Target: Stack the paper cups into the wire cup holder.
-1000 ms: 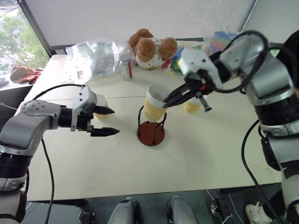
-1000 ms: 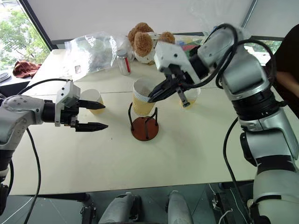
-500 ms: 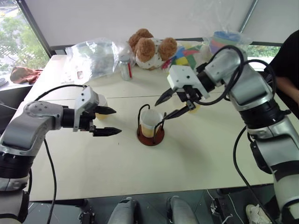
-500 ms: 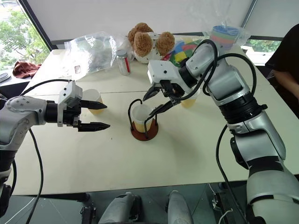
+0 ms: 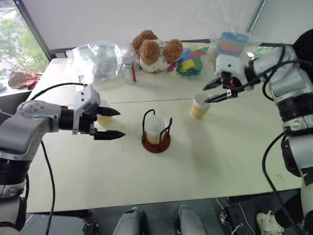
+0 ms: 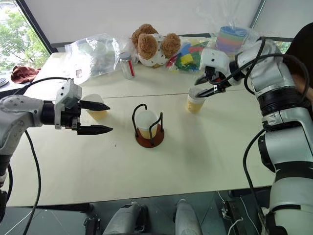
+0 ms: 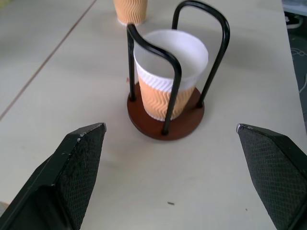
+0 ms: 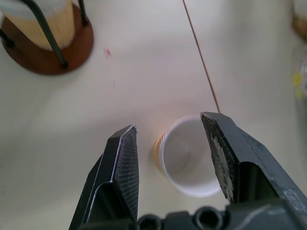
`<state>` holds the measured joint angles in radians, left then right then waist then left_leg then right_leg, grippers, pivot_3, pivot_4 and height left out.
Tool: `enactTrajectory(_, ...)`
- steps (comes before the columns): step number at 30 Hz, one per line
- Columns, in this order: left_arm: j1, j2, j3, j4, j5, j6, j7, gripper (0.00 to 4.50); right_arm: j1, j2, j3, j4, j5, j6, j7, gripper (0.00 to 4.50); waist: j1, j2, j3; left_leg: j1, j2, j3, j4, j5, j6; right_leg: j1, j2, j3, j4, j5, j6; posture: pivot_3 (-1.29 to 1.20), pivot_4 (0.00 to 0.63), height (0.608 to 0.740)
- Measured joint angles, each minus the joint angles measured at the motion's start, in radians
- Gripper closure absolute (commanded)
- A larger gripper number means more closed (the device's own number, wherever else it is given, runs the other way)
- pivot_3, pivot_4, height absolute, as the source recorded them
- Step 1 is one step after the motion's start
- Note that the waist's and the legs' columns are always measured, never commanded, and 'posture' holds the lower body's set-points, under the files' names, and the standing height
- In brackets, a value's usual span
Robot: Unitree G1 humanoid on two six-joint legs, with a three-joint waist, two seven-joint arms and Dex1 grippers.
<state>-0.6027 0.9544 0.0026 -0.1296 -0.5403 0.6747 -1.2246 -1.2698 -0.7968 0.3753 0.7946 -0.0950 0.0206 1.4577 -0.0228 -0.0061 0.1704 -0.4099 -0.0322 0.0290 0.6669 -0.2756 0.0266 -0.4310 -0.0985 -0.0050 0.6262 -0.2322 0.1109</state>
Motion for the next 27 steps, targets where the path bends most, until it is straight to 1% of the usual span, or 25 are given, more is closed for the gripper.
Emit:
enactTrajectory(7, -0.019, -0.039, -0.001, 0.044, 0.021, -0.024, 0.016, 0.00, 0.000, 0.047, -0.002, 0.172, -0.053, -0.080, -0.054, 2.21, 0.005, 0.000, 0.000, 0.000, 0.001, 0.000, 0.000, 0.001, -0.002, 0.000, 0.001, 0.000, 0.000, 0.000, 0.000, 0.00, 0.150, 0.740)
enactTrajectory(12, -0.004, -0.057, -0.019, 0.046, 0.032, -0.026, 0.019, 0.00, 0.005, 0.084, -0.001, 0.236, -0.083, -0.123, -0.087, 2.21, 0.005, 0.000, 0.000, 0.000, 0.001, 0.000, 0.000, 0.002, -0.004, 0.000, 0.000, 0.000, 0.000, 0.000, 0.000, 0.00, 0.150, 0.740)
enactTrajectory(13, -0.002, -0.057, -0.019, 0.048, 0.034, -0.026, 0.021, 0.00, 0.006, 0.084, -0.001, 0.247, -0.089, -0.130, -0.092, 2.44, 0.005, 0.000, 0.000, 0.000, 0.001, 0.000, 0.000, 0.002, -0.004, 0.000, 0.000, 0.000, 0.000, 0.000, 0.000, 0.00, 0.150, 0.740)
enactTrajectory(15, -0.002, -0.057, -0.019, 0.050, 0.038, -0.027, 0.023, 0.00, 0.006, 0.089, -0.001, 0.270, -0.097, -0.137, -0.098, 3.09, 0.004, 0.000, 0.000, 0.000, 0.001, 0.000, 0.000, 0.002, -0.004, 0.000, 0.000, 0.000, 0.000, 0.000, 0.000, 0.00, 0.150, 0.740)
enactTrajectory(18, -0.002, -0.057, -0.019, 0.050, 0.038, -0.027, 0.023, 0.00, 0.006, 0.104, -0.002, 0.289, -0.100, -0.140, -0.099, 4.45, 0.002, 0.000, 0.000, 0.000, 0.001, 0.000, 0.000, 0.002, -0.004, 0.000, 0.000, 0.000, 0.000, 0.000, 0.000, 0.00, 0.150, 0.740)
enactTrajectory(27, -0.001, -0.057, -0.019, 0.050, 0.040, -0.027, 0.023, 0.00, 0.006, 0.105, -0.003, 0.293, -0.123, -0.186, -0.108, 4.45, 0.003, 0.000, 0.000, 0.000, 0.001, 0.000, 0.000, 0.002, -0.004, 0.000, 0.000, 0.000, 0.001, 0.000, 0.000, 0.00, 0.150, 0.740)
